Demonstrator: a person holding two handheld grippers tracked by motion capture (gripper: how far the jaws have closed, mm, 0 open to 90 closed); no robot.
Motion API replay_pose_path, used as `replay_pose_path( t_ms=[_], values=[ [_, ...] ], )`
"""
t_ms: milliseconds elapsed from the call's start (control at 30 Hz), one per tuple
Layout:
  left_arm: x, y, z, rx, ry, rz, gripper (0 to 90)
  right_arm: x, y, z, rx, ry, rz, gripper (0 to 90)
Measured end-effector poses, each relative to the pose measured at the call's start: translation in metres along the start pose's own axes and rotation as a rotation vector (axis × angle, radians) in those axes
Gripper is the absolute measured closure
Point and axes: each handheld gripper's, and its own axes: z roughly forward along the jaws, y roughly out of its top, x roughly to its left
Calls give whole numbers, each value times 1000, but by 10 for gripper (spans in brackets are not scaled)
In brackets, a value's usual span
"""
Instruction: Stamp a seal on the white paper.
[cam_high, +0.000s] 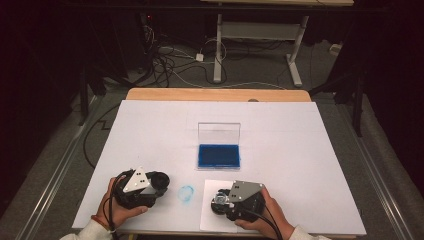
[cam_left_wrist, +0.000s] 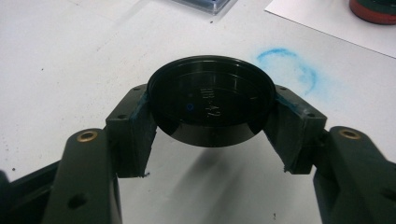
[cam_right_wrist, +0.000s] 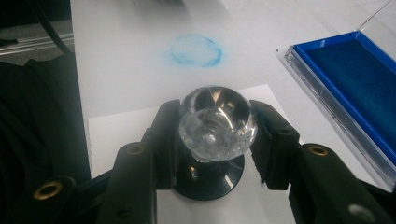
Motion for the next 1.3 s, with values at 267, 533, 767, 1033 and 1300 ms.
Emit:
replay_pose_path(
  t_ms=[267, 533, 767, 1033, 1300],
  values=[
    [-1, 1, 1, 0, -1, 2, 370, -1, 1, 0, 13, 14, -18, 569],
    [-1, 1, 1, 1, -2, 2, 370, -1, 2, 0, 20, 12, -15, 569],
    [-1, 2, 1, 0, -2, 1, 370, -3, 3, 2, 27, 21, -8, 569],
    [-1, 0, 0, -2, -2, -1, 370, -2, 1, 1, 29, 22, -1, 568],
    [-1, 0, -1, -5, 0, -1, 370, -1, 1, 3, 39, 10, -14, 569]
  ],
)
